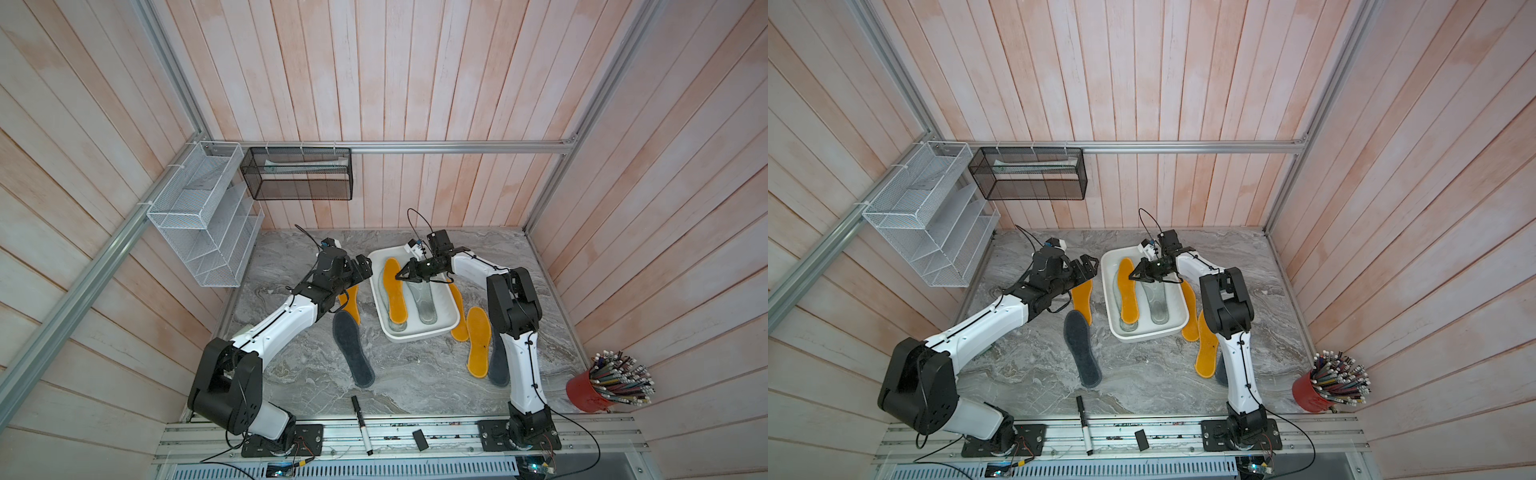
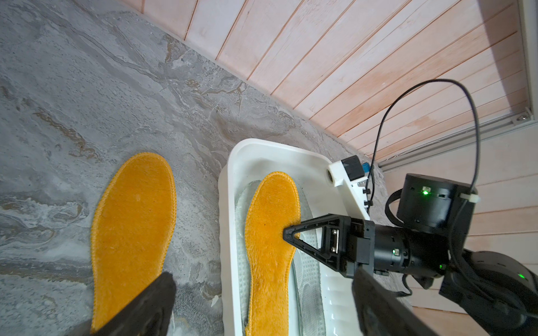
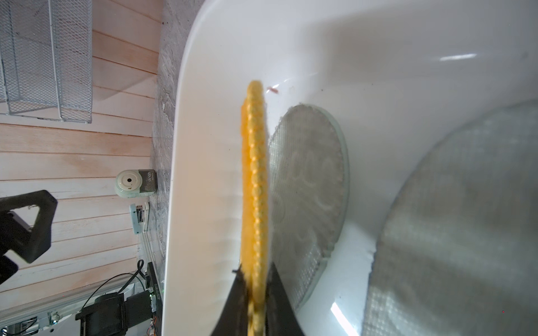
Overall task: Put the insoles into the storage box
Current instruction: Place the insole in the storage box.
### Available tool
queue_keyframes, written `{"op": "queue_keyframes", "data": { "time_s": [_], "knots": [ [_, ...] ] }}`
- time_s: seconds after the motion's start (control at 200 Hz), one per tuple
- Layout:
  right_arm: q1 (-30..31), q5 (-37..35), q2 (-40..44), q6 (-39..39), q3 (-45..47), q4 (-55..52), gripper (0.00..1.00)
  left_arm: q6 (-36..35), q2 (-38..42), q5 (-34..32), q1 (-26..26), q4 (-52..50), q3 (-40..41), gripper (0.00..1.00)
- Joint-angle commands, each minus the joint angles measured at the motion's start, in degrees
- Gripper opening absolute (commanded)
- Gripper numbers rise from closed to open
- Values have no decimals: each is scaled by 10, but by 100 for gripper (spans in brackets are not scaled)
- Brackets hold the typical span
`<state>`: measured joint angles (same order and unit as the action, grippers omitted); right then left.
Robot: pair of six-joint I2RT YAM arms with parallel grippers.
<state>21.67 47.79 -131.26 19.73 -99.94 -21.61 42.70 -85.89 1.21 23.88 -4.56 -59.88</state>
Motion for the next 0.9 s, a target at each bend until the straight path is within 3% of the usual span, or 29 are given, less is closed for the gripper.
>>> {"op": "queue_keyframes", "data": {
  "time_s": [0.0, 0.34, 0.895],
  "knots": [
    [4, -5, -17, -15, -18, -21, 12, -2, -6, 5, -3, 15, -11, 95],
    [9, 31, -14, -26, -14, -2, 0, -1, -12, 7, -3, 19, -12, 97],
    [9, 22, -33, -22, -29, -11, 5, 3, -20, 11, -3, 17, -19, 100]
  ]
}}
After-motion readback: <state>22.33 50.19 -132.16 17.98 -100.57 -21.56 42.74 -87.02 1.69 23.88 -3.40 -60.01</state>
